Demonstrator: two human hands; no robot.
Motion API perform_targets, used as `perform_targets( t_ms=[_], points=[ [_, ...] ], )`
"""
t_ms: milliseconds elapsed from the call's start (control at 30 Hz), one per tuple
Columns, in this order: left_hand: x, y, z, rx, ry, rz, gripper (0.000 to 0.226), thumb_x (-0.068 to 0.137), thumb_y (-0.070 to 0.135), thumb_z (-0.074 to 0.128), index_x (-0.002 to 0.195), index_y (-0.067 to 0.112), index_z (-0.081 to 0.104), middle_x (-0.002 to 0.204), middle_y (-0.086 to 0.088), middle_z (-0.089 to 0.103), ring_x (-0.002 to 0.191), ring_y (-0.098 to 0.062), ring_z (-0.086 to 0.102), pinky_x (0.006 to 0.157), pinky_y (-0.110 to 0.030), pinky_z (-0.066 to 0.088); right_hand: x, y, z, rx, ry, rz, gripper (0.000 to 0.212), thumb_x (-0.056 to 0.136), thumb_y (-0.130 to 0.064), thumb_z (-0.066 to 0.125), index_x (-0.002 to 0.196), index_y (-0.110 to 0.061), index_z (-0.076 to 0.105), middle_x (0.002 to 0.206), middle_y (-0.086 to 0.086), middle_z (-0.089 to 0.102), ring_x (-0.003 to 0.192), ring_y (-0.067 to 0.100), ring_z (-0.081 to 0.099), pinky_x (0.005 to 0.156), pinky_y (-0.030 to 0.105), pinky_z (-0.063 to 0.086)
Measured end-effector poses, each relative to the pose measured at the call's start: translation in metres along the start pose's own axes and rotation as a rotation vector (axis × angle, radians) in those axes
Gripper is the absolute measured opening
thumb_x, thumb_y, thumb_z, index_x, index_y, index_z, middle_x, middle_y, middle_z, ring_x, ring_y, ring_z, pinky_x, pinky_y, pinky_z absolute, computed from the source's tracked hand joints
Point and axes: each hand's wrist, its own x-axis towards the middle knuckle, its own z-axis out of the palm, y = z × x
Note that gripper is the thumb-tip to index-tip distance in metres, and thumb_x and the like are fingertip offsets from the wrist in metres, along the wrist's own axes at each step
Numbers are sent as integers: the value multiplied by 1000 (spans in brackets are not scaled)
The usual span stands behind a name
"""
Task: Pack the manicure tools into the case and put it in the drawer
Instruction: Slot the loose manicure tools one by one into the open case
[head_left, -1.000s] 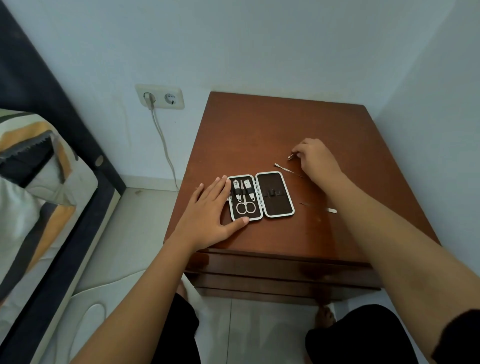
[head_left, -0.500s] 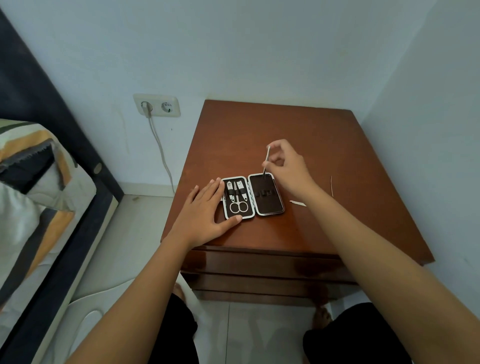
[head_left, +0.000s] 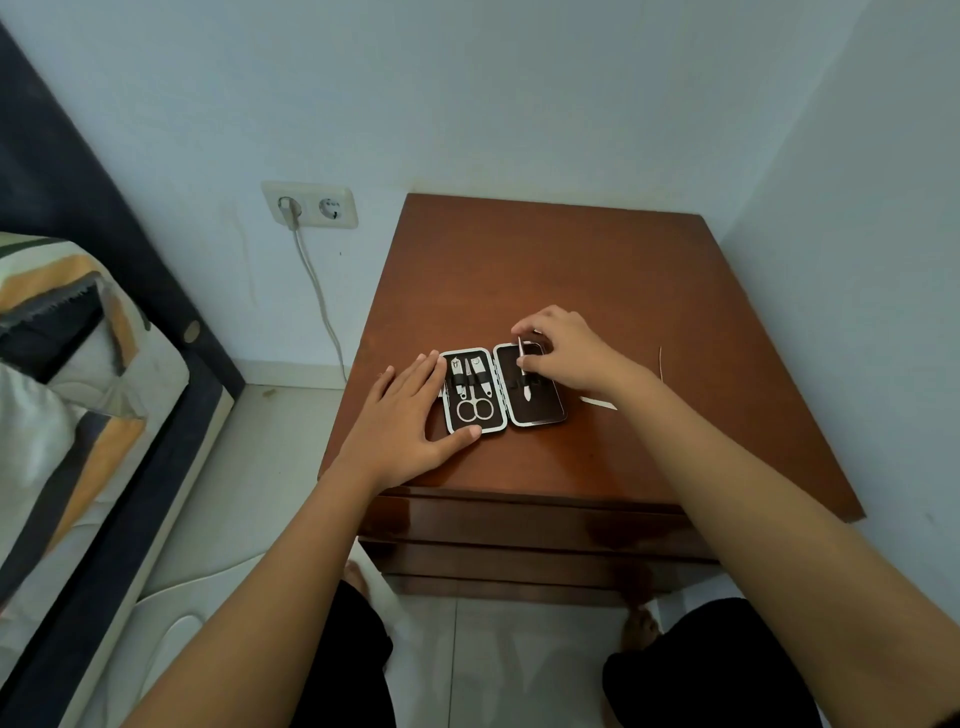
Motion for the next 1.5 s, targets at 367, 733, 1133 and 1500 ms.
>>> perform_targets(
  t_ms=[367, 733, 1133, 1500],
  points=[
    [-3, 4, -2, -50, 15, -10, 104, 67, 81, 27, 150, 19, 11, 159, 5, 11, 145, -5, 5, 117, -31, -3, -54, 6, 34, -79, 150, -149, 41, 93, -22, 48, 134, -15, 47, 145, -2, 42, 136, 14, 33, 113, 35, 30],
    [-3, 6, -2, -27, -3, -30, 107, 66, 82, 24, 150, 17, 11, 159, 3, 11, 145, -7, 6, 117, -33, -2, -86, 6, 43, -208, 139, -234, 39, 98, -20, 40, 136, -13, 44, 151, 1, 35, 141, 12, 27, 117, 34, 15],
    [-3, 4, -1, -18, 8, -21, 104, 68, 81, 25, 150, 19, 10, 159, 3, 12, 145, -7, 6, 117, -32, -2, -106, 4, 60, -65, 293, -211, 34, 95, -18, 46, 128, -10, 53, 140, 4, 51, 132, 12, 43, 113, 23, 22],
    [-3, 5, -3, -30, -3, -21, 105, 67, 82, 24, 150, 19, 10, 159, 4, 11, 145, -8, 6, 118, -33, -2, -108, 55, 6, 54, 494, 190, 12, 84, -14, 62, 94, -11, 68, 96, 6, 55, 99, 25, 55, 90, 32, 44]
  ],
)
